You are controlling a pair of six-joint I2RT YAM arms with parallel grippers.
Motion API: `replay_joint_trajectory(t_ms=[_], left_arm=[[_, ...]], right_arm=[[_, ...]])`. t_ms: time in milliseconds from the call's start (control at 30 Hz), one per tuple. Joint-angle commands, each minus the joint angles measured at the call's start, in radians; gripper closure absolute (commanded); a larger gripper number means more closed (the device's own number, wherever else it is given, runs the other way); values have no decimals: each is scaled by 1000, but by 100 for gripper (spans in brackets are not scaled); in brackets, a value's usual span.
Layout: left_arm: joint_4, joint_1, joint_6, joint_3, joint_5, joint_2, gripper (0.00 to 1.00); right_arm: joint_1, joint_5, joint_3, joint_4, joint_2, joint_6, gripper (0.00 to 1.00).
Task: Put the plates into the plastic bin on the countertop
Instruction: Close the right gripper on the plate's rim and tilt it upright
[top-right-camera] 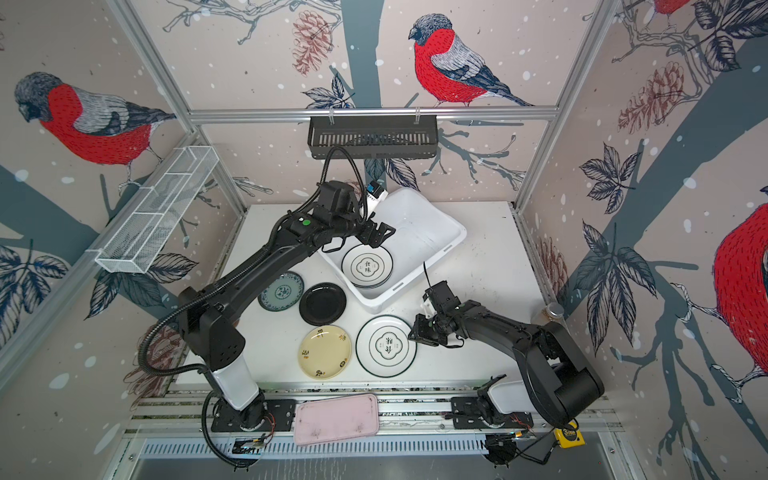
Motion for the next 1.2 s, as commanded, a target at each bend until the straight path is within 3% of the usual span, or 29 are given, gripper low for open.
replay_joint_trajectory(t_ms=[0,467,867,1167], left_arm=[[13,-1,-2,-4,2,-9,11],[19,-1,-13,-5,9,-7,11],[20,-1,-14,-9,10,-12,11],[20,-1,-17,-13,12,-13,11]], right_arm=[[0,31,5,-26,-6,-20,75],[0,14,-18,20,14,-8,73],[-8,74,-34,-16,-26,-7,87],[-38,128,-55,-75,-96,1,88]])
